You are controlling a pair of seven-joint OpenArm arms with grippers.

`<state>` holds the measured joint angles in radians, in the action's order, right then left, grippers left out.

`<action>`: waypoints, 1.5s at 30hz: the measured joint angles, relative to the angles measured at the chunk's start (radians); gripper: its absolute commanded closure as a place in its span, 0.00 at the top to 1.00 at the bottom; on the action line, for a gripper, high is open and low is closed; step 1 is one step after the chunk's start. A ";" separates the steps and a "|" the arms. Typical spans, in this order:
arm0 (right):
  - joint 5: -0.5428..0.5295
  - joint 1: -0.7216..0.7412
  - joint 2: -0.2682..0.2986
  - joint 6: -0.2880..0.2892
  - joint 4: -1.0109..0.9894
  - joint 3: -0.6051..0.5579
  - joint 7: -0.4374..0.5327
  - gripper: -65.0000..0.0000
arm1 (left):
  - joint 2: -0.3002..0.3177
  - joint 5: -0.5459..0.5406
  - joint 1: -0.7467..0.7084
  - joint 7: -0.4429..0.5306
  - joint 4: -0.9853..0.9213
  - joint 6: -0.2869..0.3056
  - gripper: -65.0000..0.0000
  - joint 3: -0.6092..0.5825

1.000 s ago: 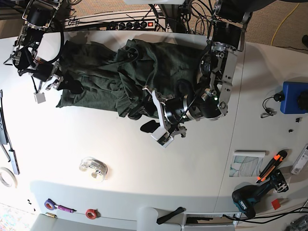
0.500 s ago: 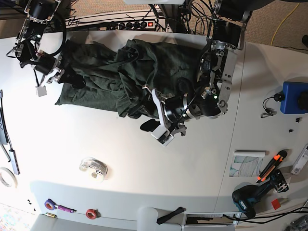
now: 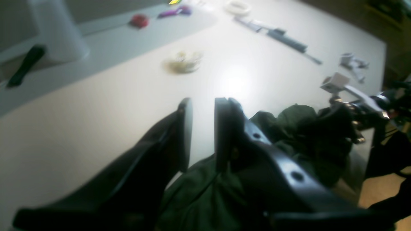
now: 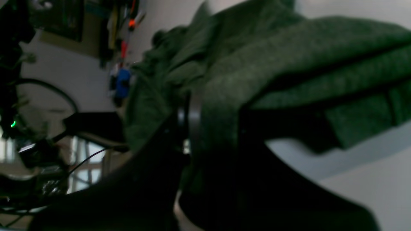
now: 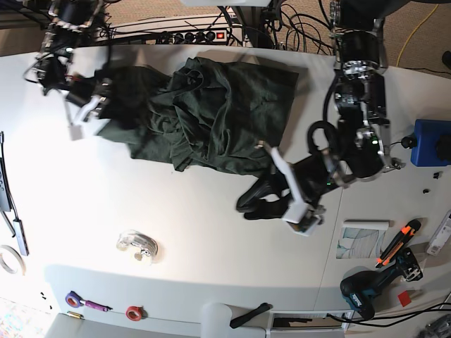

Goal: Layout the t-shirt on the table in an organized manner, then fold the t-shirt properly
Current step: 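Grasp the folded shirt bundle with both grippers and lift it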

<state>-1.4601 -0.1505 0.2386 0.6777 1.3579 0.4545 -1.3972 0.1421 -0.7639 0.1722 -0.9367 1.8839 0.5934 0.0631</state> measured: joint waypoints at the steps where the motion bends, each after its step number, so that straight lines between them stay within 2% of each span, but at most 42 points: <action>1: 0.008 -0.003 -0.032 -0.003 0.036 -0.005 -0.005 0.00 | 0.012 -0.009 -0.006 0.000 0.000 0.000 0.16 0.016; 4: 0.019 -0.009 -0.115 -0.004 0.167 -0.015 -0.020 0.00 | 0.044 -0.037 -0.035 -0.005 0.001 0.002 0.16 0.063; 9: 0.033 -0.003 -0.224 -0.003 0.374 -0.092 -0.016 0.00 | 0.035 -0.061 -0.090 -0.005 0.000 0.003 0.16 0.090; 13: 0.228 -0.002 -0.292 0.000 0.474 -0.214 -0.016 0.00 | 0.039 -0.076 -0.121 -0.008 0.000 0.003 0.16 0.095; 16: 0.497 0.010 -0.309 -0.025 0.476 -0.325 -0.020 0.00 | 0.037 -0.079 -0.128 -0.009 0.000 0.011 0.16 0.095; 18: 0.660 0.006 -0.308 -0.063 0.475 -0.398 0.072 0.00 | 0.038 -0.079 -0.127 -0.010 0.000 0.011 0.16 0.095; 21: 0.801 0.010 -0.308 -0.131 0.476 -0.488 0.207 0.00 | 0.038 -0.079 -0.127 -0.013 0.000 0.011 0.16 0.095; 23: 0.833 0.010 -0.308 -0.149 0.475 -0.531 0.248 0.00 | 0.038 -0.079 -0.127 -0.013 0.000 0.011 0.16 0.095; 27: 0.868 0.041 -0.308 -0.163 0.475 -0.605 0.245 0.00 | 0.038 -0.079 -0.127 -0.013 0.000 0.011 0.16 0.095; 30: 0.931 0.090 -0.313 -0.215 0.475 -0.637 0.250 0.00 | 0.038 -0.079 -0.127 -0.021 0.000 0.011 0.16 0.095; 36: 1.008 0.159 -0.374 -0.290 0.475 -0.640 0.257 0.00 | 0.038 -0.103 -0.128 -0.040 0.000 0.011 0.16 0.095; 38: 1.023 0.177 -0.374 -0.299 0.475 -0.659 0.262 0.00 | 0.038 -0.103 -0.129 -0.040 0.000 0.011 0.16 0.095; 43: 1.159 0.198 -0.372 -0.403 0.475 -0.739 0.267 0.00 | 0.038 -0.103 -0.130 -0.040 0.000 0.011 0.16 0.095; 45: 1.193 0.198 -0.372 -0.412 0.475 -0.784 0.268 0.00 | 0.038 -0.103 -0.130 -0.040 0.000 0.011 0.16 0.094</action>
<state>-0.2668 0.0475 -0.1333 0.2661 1.8332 -0.3298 -1.1294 0.1799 -0.8665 0.0425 -0.9764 1.8839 0.6048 0.1574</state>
